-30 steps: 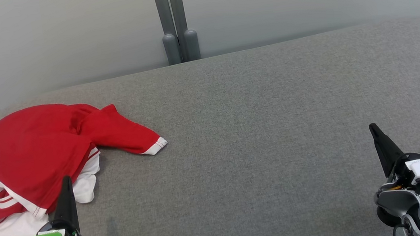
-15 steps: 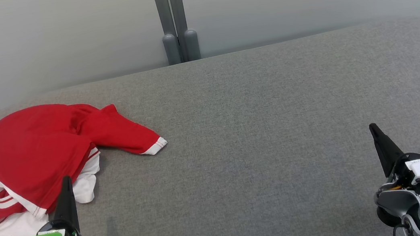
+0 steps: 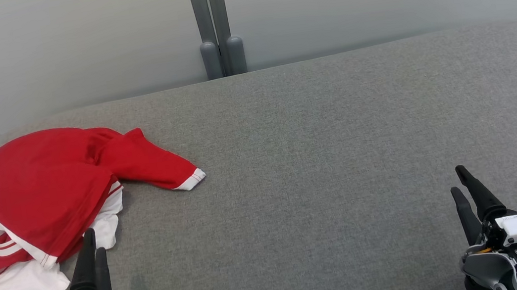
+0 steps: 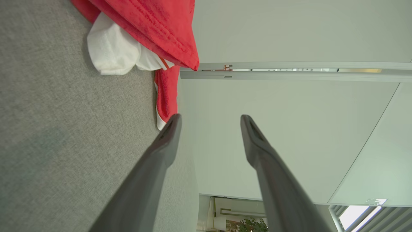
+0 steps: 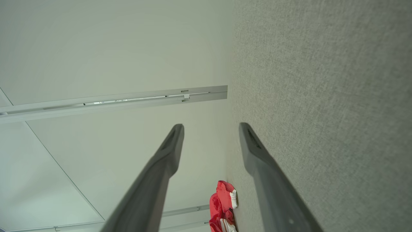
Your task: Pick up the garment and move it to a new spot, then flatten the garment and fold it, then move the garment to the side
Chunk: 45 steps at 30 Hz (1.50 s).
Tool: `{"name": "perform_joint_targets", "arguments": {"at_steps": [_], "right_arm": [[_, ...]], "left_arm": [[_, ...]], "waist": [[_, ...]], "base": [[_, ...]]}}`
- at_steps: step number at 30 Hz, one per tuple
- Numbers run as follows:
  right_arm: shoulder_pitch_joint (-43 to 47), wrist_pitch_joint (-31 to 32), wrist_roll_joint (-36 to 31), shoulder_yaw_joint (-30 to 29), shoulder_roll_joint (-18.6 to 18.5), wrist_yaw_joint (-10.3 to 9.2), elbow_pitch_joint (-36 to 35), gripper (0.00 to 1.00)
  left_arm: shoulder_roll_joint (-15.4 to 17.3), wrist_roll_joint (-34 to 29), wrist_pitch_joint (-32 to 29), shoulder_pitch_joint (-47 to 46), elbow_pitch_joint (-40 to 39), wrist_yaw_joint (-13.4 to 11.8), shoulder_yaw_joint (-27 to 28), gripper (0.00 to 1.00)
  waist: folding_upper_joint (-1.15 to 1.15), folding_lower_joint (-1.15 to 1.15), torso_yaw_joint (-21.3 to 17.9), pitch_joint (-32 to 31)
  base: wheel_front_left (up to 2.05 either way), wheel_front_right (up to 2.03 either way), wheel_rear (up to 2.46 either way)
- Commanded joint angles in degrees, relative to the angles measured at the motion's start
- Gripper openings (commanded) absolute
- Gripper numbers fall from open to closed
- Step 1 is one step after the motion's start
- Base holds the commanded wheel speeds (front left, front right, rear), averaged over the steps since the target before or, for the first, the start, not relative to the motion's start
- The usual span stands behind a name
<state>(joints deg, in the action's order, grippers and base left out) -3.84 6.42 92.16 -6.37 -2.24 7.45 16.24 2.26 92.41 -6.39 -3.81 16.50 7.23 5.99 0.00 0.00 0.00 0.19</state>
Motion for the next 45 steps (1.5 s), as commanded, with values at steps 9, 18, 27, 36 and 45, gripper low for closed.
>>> {"name": "perform_joint_targets", "arguments": {"at_steps": [9, 18, 27, 36, 45], "right_arm": [[0.22, -3.02, -7.02, 1.25, -0.80, 0.02, -2.99, 1.00], [1.56, -5.36, -20.44, 2.48, -1.70, 0.02, -6.56, 1.00], [2.69, -7.47, -32.12, 3.65, -2.64, 0.02, -9.08, 1.00], [3.56, -9.37, -41.37, 4.58, -3.39, 0.03, -11.17, 1.00], [4.20, -11.14, -49.55, 4.83, -3.57, 0.03, -11.51, 1.00]], "left_arm": [[0.21, -2.70, 3.02, -0.68, -0.78, 0.08, -2.96, 1.00], [0.28, -14.35, 5.35, -0.57, -0.31, 0.04, -4.05, 1.00], [0.33, -27.11, 7.46, 0.11, -1.06, -0.29, -5.77, 1.00], [0.40, -36.20, 9.35, 0.69, -1.84, -0.78, -6.62, 1.00], [0.46, -44.35, 11.12, 1.02, -1.45, -0.80, -7.66, 1.00]], "waist": [[0.00, 0.00, 0.16, 0.04], [0.00, 0.00, 0.40, -0.15], [0.00, 0.00, 0.31, -0.32], [0.00, 0.00, 0.11, -0.46], [0.00, 0.00, 0.09, -0.47]], "base": [[0.00, 0.00, 0.00], [0.00, 0.00, 0.00], [0.00, 0.00, 0.00], [0.00, 0.00, 0.00], [0.00, 0.00, 0.00]]}}
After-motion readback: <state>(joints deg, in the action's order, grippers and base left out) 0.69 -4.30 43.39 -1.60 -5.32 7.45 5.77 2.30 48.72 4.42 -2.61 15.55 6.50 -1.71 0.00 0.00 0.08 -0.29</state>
